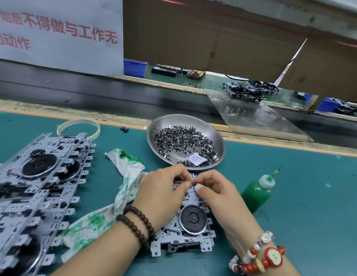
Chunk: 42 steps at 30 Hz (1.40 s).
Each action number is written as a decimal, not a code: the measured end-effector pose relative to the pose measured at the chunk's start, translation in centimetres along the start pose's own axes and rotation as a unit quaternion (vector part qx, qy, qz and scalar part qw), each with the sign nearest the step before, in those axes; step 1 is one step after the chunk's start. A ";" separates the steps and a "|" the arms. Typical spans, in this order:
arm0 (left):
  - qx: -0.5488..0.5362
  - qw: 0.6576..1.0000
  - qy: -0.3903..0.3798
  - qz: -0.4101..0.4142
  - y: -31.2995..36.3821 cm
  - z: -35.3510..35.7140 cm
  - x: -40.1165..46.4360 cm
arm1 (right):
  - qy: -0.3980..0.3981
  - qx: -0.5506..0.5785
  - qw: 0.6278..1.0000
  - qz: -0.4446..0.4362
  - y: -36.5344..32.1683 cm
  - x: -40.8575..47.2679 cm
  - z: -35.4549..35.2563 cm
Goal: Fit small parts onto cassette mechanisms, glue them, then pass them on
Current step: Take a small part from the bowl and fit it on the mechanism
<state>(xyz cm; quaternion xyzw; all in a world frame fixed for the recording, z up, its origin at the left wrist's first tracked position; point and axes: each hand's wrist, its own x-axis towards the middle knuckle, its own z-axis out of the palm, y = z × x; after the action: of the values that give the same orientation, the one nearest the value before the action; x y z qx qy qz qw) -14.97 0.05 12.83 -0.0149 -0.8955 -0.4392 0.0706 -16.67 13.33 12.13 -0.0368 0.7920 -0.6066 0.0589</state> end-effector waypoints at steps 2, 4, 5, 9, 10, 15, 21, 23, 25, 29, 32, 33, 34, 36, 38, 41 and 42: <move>0.006 1.000 0.000 -0.001 0.1 0.0 0.0 | 0.005 -0.007 1.000 -0.004 0.0 -0.1 0.1; 0.003 1.000 0.001 -0.001 0.1 -0.1 -0.1 | 0.004 -0.012 1.000 -0.006 -0.1 -0.2 0.2; 0.003 1.000 0.002 -0.001 0.2 -0.1 -0.1 | 0.002 -0.013 1.000 -0.006 -0.1 -0.2 0.2; 0.003 1.000 0.002 0.000 0.2 -0.1 -0.1 | -0.005 -0.004 1.000 -0.001 -0.1 -0.1 0.0; 0.001 1.000 0.002 -0.001 0.2 -0.1 -0.1 | -0.007 -0.002 1.000 0.001 -0.1 0.0 0.0; 0.001 1.000 0.002 -0.002 0.2 -0.1 -0.1 | -0.010 -0.002 1.000 0.000 0.0 0.0 -0.1; 0.006 1.000 -0.001 -0.001 0.2 0.0 -0.1 | 0.004 -0.005 1.000 -0.009 0.2 -0.1 0.0; 0.009 1.000 -0.002 -0.001 0.1 0.0 -0.1 | 0.011 -0.009 1.000 -0.009 0.2 0.0 0.1; 0.015 1.000 -0.001 0.000 0.1 0.0 -0.1 | 0.016 -0.013 1.000 -0.007 0.2 0.1 0.2; 0.013 1.000 0.002 0.004 0.1 0.0 0.0 | 0.022 -0.016 1.000 -0.001 -0.2 0.1 0.4; 0.012 1.000 0.006 0.019 0.0 0.1 -0.2 | 0.027 -0.009 1.000 0.005 -0.6 0.1 0.4; 0.013 1.000 0.008 0.025 0.0 0.2 -0.3 | 0.026 -0.007 1.000 0.007 -0.7 0.1 0.4; 0.017 0.999 0.012 0.031 -0.1 0.2 -0.4 | 0.025 -0.005 1.000 0.010 -0.8 0.0 0.4; 0.029 0.998 0.019 0.043 -0.1 0.3 -0.5 | 0.022 0.001 1.000 0.017 -1.0 0.0 0.3; 0.038 0.998 0.026 0.051 -0.1 0.3 -0.6 | 0.019 0.005 1.000 0.024 -1.1 0.0 0.3; 0.046 0.997 0.034 0.057 0.0 0.2 -0.6 | 0.015 0.012 0.999 0.032 -1.0 0.0 0.2; 0.055 0.996 0.035 0.061 0.0 0.2 -0.6 | 0.014 0.013 0.999 0.034 -1.0 0.0 0.2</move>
<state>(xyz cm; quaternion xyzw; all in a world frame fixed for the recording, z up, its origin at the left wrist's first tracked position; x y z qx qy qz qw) -14.45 0.20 12.62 -0.0508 -0.9128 -0.3841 0.1293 -16.69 12.85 13.04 -0.0004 0.7853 -0.6153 0.0690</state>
